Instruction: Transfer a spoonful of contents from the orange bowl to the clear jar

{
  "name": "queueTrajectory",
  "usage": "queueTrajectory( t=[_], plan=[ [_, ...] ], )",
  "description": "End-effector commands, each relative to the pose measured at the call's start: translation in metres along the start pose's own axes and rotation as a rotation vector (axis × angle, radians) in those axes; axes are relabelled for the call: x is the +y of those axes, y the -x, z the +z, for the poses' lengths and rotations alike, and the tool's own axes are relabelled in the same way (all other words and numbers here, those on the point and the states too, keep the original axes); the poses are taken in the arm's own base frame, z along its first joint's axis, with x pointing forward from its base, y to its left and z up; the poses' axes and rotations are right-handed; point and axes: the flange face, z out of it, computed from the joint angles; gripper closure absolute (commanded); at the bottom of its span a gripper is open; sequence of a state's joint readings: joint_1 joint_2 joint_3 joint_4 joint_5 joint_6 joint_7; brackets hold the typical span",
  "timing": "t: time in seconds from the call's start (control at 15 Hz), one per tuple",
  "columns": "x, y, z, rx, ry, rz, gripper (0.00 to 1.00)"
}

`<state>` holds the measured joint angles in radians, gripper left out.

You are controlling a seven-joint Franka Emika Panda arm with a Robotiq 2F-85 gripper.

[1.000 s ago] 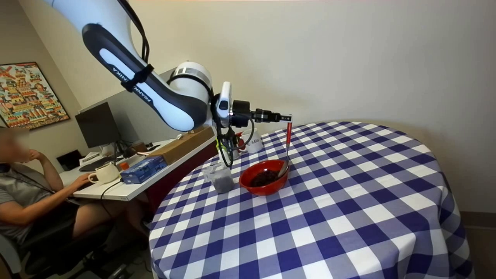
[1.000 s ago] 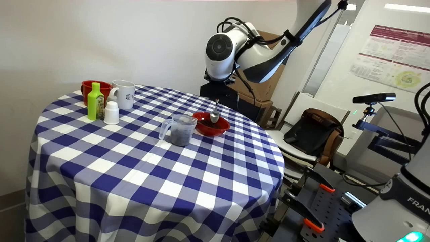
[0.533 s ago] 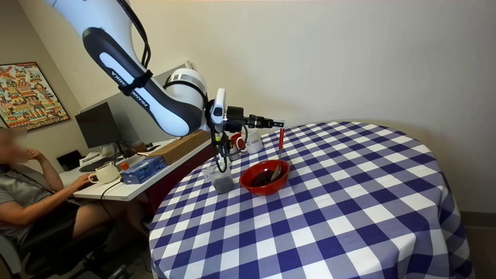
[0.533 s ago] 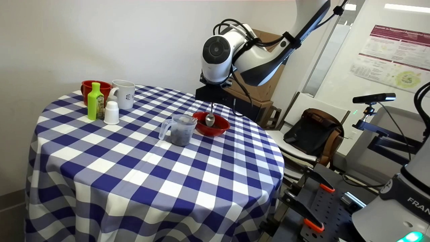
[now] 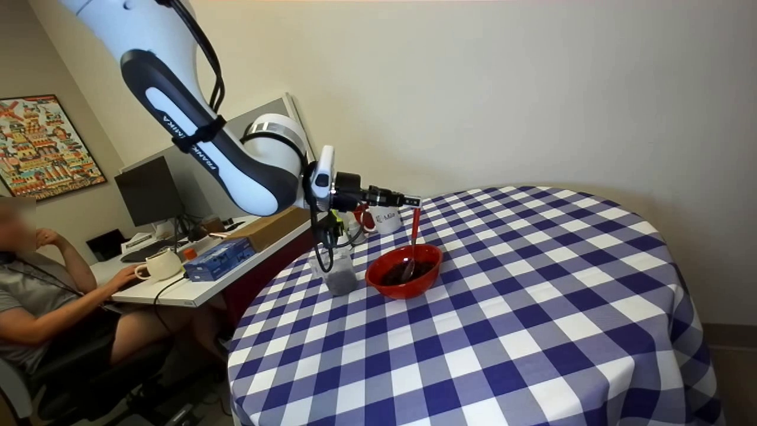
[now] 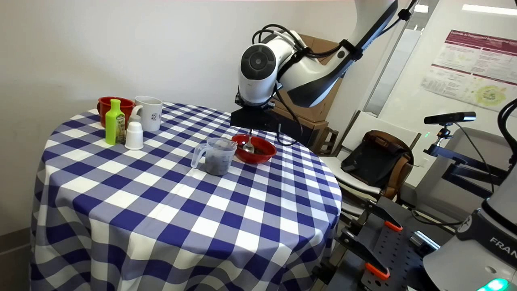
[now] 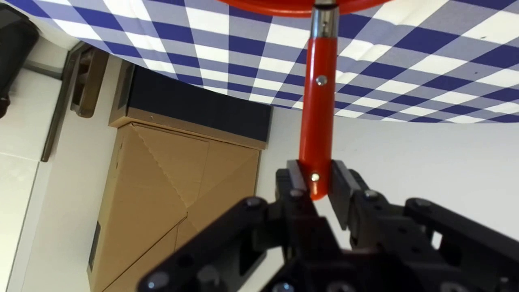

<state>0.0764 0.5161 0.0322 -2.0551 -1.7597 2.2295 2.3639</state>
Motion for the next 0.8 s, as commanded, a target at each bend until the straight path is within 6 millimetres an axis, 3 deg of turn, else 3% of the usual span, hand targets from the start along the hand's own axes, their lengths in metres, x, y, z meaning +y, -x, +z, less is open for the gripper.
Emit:
queueTrajectory(
  t=[0.0,0.33,0.73],
  plan=[
    [0.007,0.009,-0.002,-0.029,-0.003,0.006,0.95],
    [0.016,0.014,0.004,-0.096,0.027,0.023,0.95],
    [0.036,0.01,0.028,-0.193,0.107,0.104,0.95]
  ],
)
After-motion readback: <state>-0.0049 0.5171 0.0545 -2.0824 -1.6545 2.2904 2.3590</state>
